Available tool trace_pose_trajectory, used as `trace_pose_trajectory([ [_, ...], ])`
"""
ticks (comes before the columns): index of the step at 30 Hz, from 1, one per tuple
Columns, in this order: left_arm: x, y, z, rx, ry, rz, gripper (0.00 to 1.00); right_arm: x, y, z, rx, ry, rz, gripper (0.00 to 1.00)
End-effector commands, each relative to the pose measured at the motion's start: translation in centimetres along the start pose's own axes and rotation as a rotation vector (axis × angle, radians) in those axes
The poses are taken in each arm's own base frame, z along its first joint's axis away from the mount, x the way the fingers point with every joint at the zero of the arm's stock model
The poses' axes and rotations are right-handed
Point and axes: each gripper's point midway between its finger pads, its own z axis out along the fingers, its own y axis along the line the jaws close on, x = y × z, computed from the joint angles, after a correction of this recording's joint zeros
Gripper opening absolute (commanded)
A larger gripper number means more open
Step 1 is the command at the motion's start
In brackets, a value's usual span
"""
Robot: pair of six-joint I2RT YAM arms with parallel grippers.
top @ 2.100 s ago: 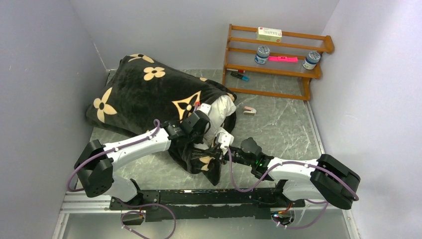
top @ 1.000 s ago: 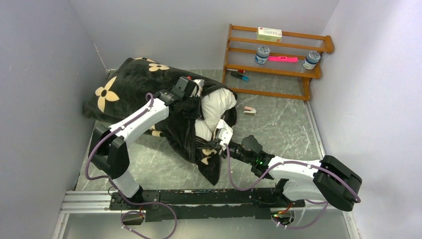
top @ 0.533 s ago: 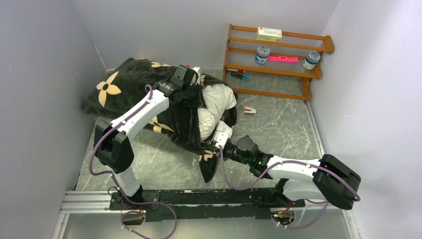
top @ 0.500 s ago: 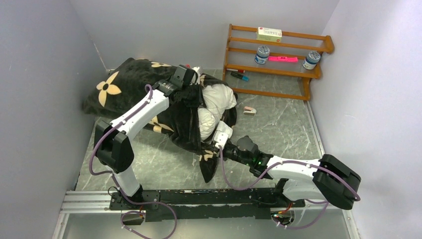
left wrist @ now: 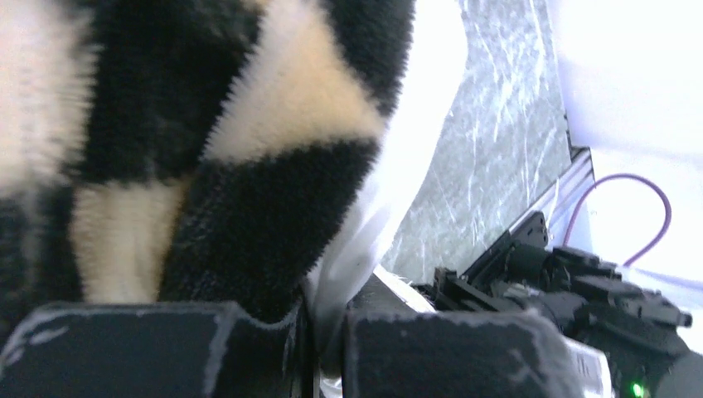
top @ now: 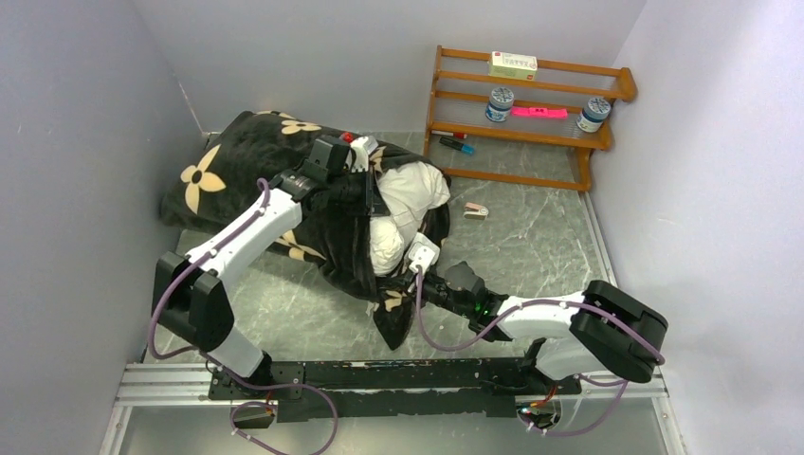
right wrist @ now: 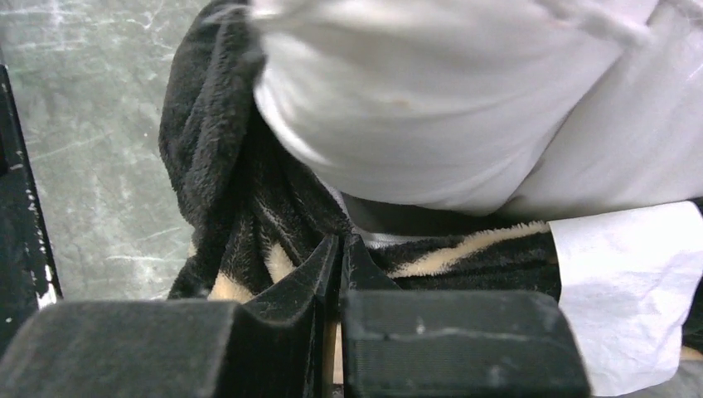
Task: Remove the pillowcase from the pillow
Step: Remove the pillow from the pillowcase.
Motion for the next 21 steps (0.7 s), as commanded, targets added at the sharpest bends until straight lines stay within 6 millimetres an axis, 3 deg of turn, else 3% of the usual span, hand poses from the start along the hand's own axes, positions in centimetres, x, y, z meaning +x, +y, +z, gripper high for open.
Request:
trace_pose_trajectory([
  [1, -7.0, -5.6, -6.0, 0.208, -0.301, 0.217, 0.05, 0.9, 3.3, 0.0, -0.108, 0.031, 0.151, 0.10],
  [6, -2.8, -7.1, -7.6, 0.348, -0.217, 0.296, 0.05, 0.1, 0.9, 0.2, 0.013, -0.021, 0.167, 0.24],
  [10, -0.7, -7.1, -8.0, 0.402, -0.182, 0.329, 0.05, -1.2, 0.0, 1.0, 0.027, -0.051, 0.186, 0.26],
  [13, -0.3, -5.7, -7.7, 0.338, -0.196, 0.352, 0.05, -2.6, 0.0, 0.8, 0.018, -0.077, 0.196, 0.29],
  [15, -0.1, -4.9, -7.4, 0.303, -0.200, 0.365, 0.05, -2.7, -0.3, 0.2, 0.037, -0.073, 0.200, 0.37],
  [21, -0.4, -5.1, -7.6, 0.311, -0.217, 0.401, 0.05, -2.7, -3.0, -2.1, 0.125, -0.086, 0.363, 0.58],
])
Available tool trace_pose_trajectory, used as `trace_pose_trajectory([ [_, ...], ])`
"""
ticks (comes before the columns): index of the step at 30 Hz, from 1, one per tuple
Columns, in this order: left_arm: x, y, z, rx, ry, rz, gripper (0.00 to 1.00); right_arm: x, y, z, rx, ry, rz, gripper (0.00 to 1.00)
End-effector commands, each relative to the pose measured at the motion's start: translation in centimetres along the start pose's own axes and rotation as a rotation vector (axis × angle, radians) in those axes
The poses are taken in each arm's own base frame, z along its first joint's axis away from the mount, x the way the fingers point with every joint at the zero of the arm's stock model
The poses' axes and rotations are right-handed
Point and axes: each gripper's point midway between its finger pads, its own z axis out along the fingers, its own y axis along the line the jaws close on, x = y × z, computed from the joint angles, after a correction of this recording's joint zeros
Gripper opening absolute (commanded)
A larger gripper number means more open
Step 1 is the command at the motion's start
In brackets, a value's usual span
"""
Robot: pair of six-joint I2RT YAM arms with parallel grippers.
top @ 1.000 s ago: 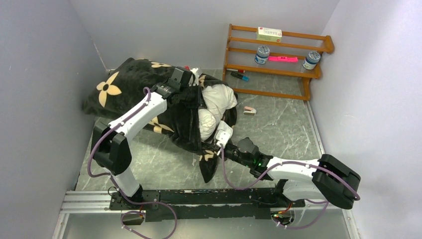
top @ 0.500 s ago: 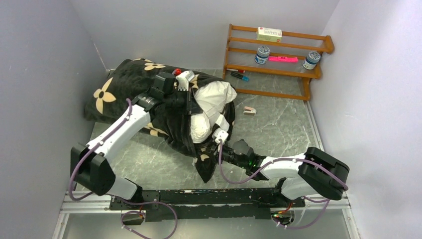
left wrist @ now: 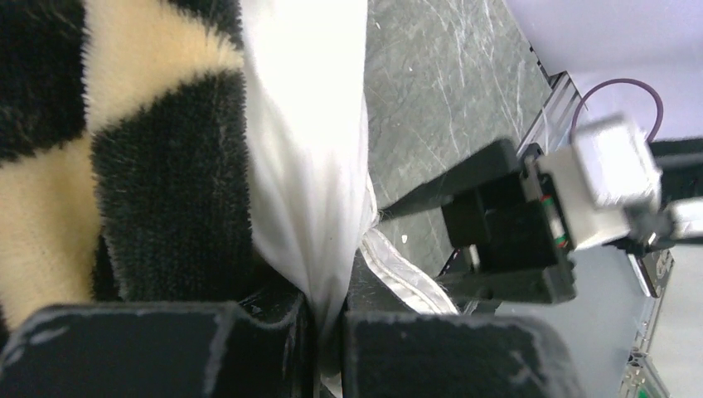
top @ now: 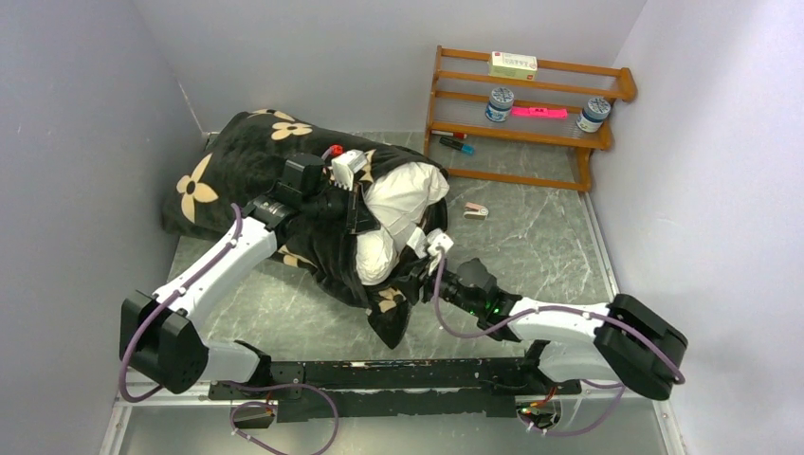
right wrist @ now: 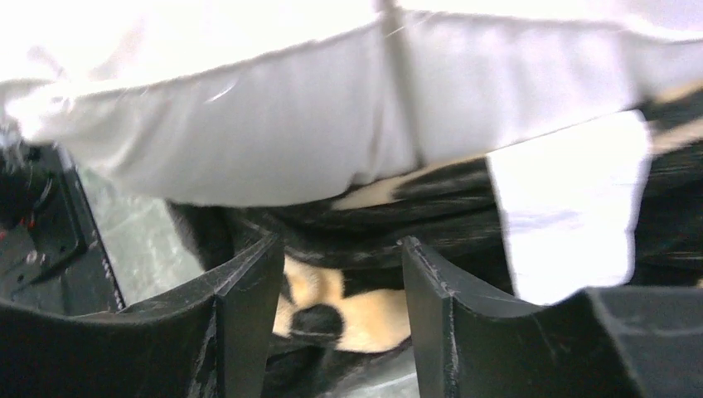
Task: Remove the pillowcase from the pillow
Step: Remove the pillow from the pillowcase.
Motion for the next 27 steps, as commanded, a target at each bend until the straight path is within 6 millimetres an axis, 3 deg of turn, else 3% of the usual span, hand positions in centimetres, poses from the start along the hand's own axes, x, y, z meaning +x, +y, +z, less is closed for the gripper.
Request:
trace_pose_trajectory([
  [1, -4.7, -3.2, -2.1, 0.090, -0.171, 0.185, 0.05, -2.1, -2.3, -1.3, 0.060, -0.068, 0.177, 0.60],
  [9, -4.2, -3.9, -2.8, 0.110, -0.168, 0.203, 0.05, -5.2, -5.2, -1.4, 0.121, -0.175, 0.395, 0.78],
  [13, -3.9, -4.4, -3.4, 0.127, -0.163, 0.219, 0.05, -5.8, -6.6, -0.9, 0.150, -0.206, 0.477, 0.78],
  [27, -3.5, -5.3, -3.9, 0.162, -0.154, 0.233, 0.05, -8.5, -6.4, 0.7, 0.046, -0.291, 0.603, 0.75],
])
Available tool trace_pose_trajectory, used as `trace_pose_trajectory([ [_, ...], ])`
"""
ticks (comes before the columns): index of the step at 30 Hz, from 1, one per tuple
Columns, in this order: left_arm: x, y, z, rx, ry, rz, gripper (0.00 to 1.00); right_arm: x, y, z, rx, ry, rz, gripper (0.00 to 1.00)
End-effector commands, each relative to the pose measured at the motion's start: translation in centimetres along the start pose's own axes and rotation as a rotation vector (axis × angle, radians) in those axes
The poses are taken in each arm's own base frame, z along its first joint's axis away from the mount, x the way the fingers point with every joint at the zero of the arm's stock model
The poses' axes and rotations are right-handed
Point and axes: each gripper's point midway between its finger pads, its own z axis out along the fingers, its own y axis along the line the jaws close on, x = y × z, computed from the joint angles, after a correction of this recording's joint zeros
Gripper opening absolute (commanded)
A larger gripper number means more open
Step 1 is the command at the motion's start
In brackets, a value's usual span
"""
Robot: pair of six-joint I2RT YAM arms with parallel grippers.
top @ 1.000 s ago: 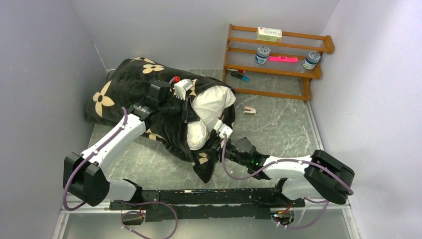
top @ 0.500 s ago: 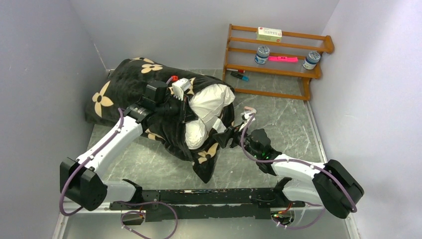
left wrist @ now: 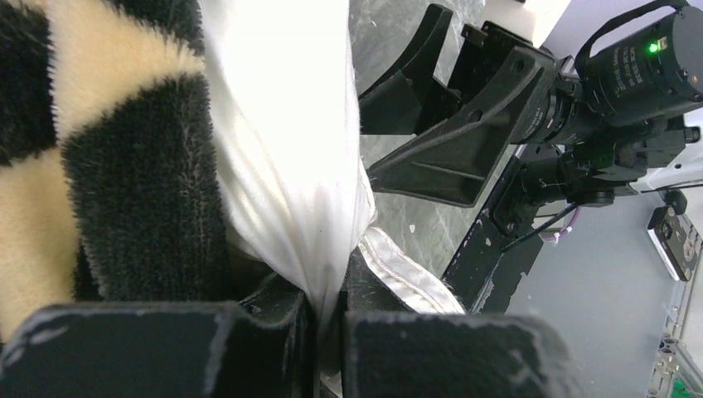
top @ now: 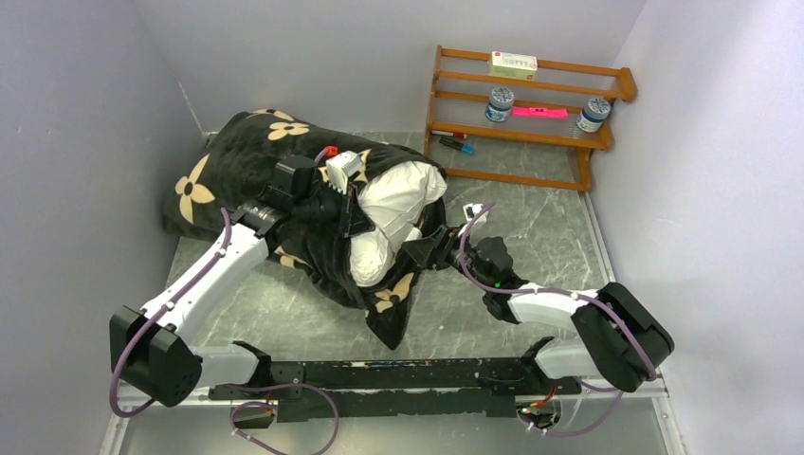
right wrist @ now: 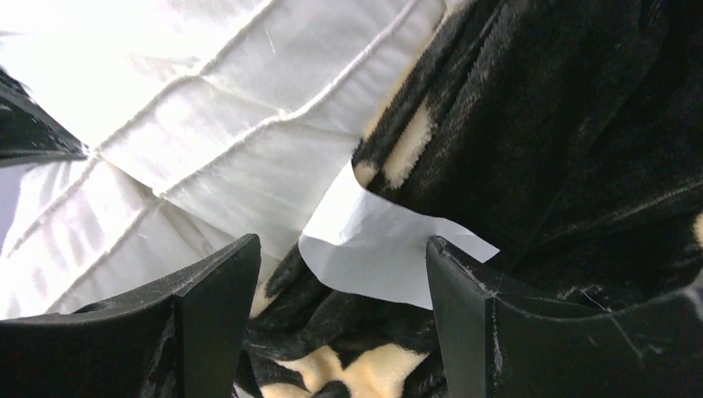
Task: Remove the pillowcase from the pillow
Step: Remove the pillow from the pillowcase.
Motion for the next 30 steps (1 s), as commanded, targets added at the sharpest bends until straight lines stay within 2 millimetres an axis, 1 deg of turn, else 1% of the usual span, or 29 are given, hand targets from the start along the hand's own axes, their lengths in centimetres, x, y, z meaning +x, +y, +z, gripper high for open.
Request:
trace_pose_trajectory([
  [1, -3.8, -4.3, -2.1, 0.155, -0.140, 0.142, 0.05, -3.4, 2.5, 1.1, -0.098, -0.096, 0.015, 0.73],
  [4, -4.1, -5.2, -2.5, 0.189, -0.140, 0.150, 0.05, -3.2, 1.4, 1.7, -0.068, -0.099, 0.005, 0.65],
  [7, -4.6, -6.4, -3.4, 0.222, -0.150, 0.166, 0.05, -2.8, 0.5, 2.4, -0.059, -0.091, 0.006, 0.47],
  [9, -4.8, -7.3, -4.1, 0.250, -0.159, 0.178, 0.05, -2.5, -0.3, 2.8, -0.052, -0.084, 0.006, 0.31],
  [10, -4.8, -7.7, -4.5, 0.261, -0.162, 0.185, 0.05, -2.3, -0.9, 2.9, -0.040, -0.081, 0.006, 0.23],
  [13, -5.1, -8.8, -5.6, 0.280, -0.174, 0.204, 0.05, -2.0, -3.0, 3.2, 0.017, -0.079, -0.003, 0.03],
  [14, -5.1, -9.1, -5.9, 0.288, -0.175, 0.208, 0.05, -1.9, -3.7, 3.2, 0.038, -0.078, -0.004, 0.00],
  [17, -5.1, -10.3, -6.9, 0.328, -0.182, 0.223, 0.05, -1.9, -5.2, 3.7, 0.077, -0.071, -0.029, 0.00],
  [22, -4.4, -12.0, -7.8, 0.429, -0.165, 0.231, 0.05, -2.7, -7.2, 5.5, 0.109, -0.066, -0.036, 0.00],
  [27, -3.9, -13.1, -9.1, 0.452, -0.167, 0.277, 0.05, -3.8, -10.3, 7.1, 0.174, -0.065, -0.005, 0.00],
  [30, -3.7, -13.4, -9.8, 0.447, -0.174, 0.309, 0.05, -4.7, -12.8, 7.1, 0.263, -0.071, 0.004, 0.00],
])
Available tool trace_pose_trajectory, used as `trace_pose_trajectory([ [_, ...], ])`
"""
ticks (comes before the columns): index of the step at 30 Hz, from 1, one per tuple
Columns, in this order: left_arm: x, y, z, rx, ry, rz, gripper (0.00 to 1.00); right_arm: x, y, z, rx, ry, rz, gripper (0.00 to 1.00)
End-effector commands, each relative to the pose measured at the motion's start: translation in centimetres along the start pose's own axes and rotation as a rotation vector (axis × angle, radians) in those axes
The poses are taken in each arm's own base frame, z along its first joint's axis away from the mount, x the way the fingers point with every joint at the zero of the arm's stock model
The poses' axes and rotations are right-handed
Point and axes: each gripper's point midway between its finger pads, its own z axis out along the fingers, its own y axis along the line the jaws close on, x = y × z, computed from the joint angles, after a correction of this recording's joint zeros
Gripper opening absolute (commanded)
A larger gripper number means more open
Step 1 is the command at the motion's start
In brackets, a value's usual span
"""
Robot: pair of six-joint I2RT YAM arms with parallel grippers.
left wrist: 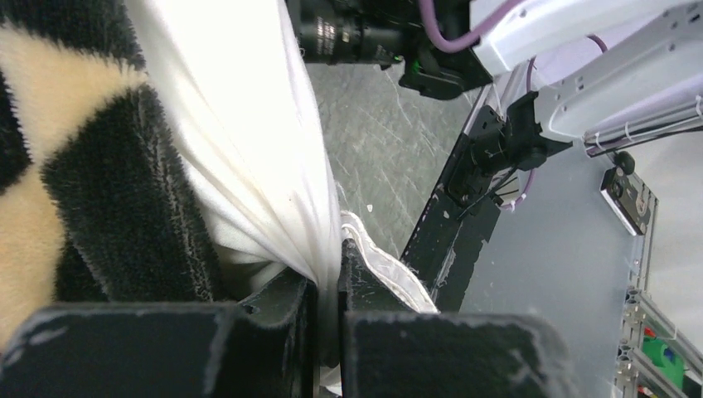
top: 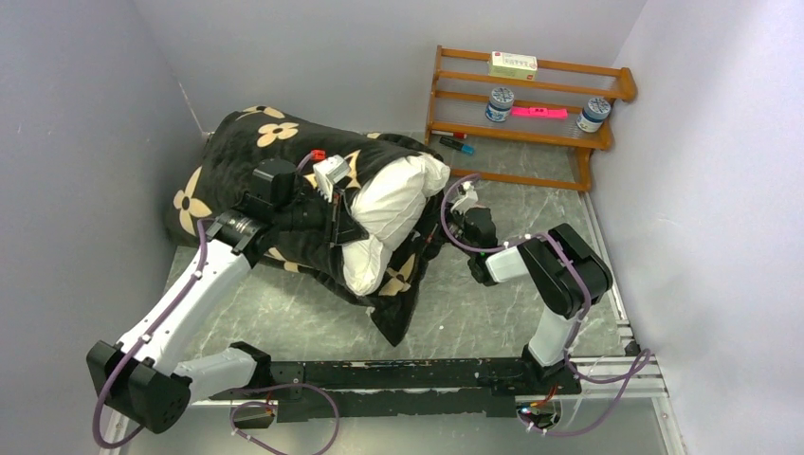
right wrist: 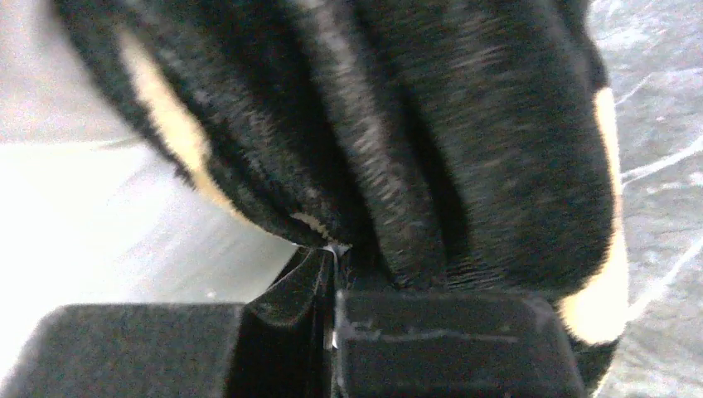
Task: Remove the pillowcase from the pillow
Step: Remove the pillow from the pillowcase.
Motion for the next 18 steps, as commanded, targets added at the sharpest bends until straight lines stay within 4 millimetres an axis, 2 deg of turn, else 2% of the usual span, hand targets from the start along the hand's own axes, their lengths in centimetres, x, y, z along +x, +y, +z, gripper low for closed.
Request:
trace_pose_trajectory([
  [1, -4.1, -10.1, -5.2, 0.317, -0.143, 0.288, 0.05, -4.1, -5.1, 0.7, 0.188, -0.111, -0.019, 0.00],
  [3, -3.8, -9.8, -5.2, 0.298, -0.142, 0.301, 0.05, -4.8, -6.2, 0.5, 0.214, -0.116, -0.010, 0.00],
  [5, -3.3, -9.6, -5.1, 0.300, -0.138, 0.304, 0.05, -5.1, -6.3, 0.5, 0.198, -0.109, -0.018, 0.00],
  [9, -2.3, -8.8, -4.3, 0.295, -0.119, 0.304, 0.05, -4.9, -4.4, 0.7, 0.084, -0.070, -0.068, 0.02],
  [11, -1.6, -9.6, -4.2, 0.360, -0.096, 0.311, 0.05, -5.1, -3.5, 0.7, 0.034, -0.076, -0.071, 0.05],
  [13, -1.2, -10.5, -4.3, 0.406, -0.092, 0.335, 0.05, -5.6, -2.8, 0.5, -0.010, -0.092, -0.062, 0.11],
  [15, -1.1, -10.4, -4.3, 0.392, -0.096, 0.352, 0.05, -6.3, -2.2, 0.1, -0.037, -0.110, -0.060, 0.20],
  [18, -1.3, -8.7, -3.6, 0.292, -0.096, 0.335, 0.05, -7.0, -1.8, -0.6, -0.051, -0.101, -0.088, 0.34],
])
